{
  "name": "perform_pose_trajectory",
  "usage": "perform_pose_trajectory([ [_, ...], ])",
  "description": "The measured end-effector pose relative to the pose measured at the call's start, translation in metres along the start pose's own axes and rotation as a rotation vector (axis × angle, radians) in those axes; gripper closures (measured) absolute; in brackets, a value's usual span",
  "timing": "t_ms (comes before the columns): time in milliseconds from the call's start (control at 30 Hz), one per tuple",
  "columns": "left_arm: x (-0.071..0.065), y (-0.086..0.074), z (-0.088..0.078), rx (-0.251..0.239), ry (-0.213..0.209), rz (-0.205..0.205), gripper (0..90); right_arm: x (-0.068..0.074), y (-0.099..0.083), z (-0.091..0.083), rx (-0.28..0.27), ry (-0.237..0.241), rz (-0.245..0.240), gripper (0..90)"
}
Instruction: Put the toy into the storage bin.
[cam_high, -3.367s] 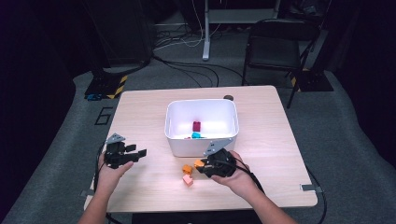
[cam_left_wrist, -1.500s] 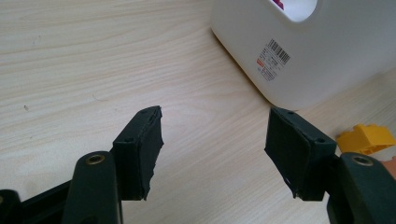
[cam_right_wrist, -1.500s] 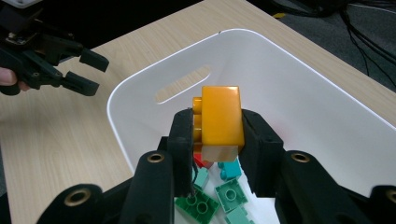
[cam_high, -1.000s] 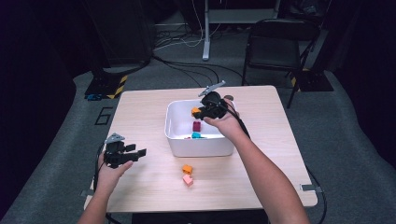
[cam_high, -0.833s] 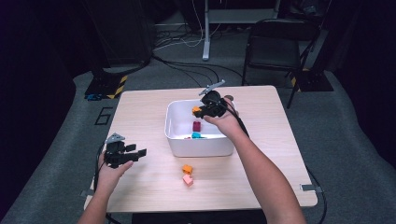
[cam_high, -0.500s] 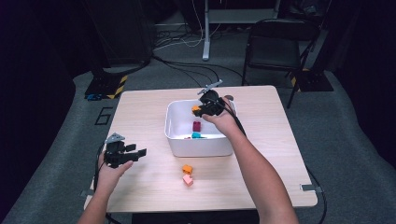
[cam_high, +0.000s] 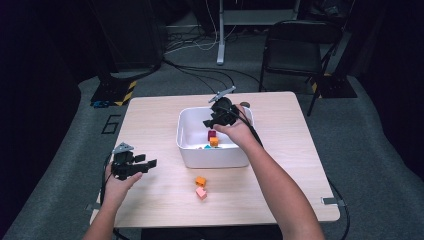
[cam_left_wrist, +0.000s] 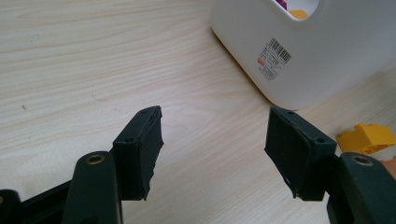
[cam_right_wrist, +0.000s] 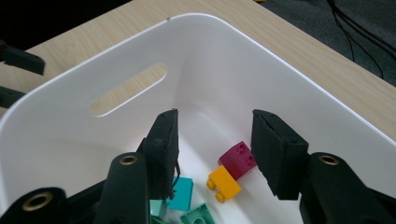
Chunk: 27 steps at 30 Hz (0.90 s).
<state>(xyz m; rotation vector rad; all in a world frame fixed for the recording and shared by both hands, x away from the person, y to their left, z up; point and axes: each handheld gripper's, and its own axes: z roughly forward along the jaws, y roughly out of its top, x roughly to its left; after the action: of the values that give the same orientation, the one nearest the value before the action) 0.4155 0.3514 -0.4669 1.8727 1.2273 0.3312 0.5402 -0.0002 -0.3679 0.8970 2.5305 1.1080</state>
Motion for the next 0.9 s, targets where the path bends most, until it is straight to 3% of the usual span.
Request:
perform_pose_trajectory([
  [333,-0.001,0.0,0.0,0.005,0.002,0.003,35.8,0.033,-0.006,-0.045,-0.102,0.05,-0.05,45.2],
  [733,-0.002,0.0,0.0,0.005,0.004,0.004,35.8,0.074,-0.031,-0.07,-0.077,0.115,-0.095,42.9],
  [900,-0.002,0.0,0.0,0.004,0.005,0.004,35.8,0.085,-0.049,-0.071,-0.075,0.105,-0.118,44.0],
])
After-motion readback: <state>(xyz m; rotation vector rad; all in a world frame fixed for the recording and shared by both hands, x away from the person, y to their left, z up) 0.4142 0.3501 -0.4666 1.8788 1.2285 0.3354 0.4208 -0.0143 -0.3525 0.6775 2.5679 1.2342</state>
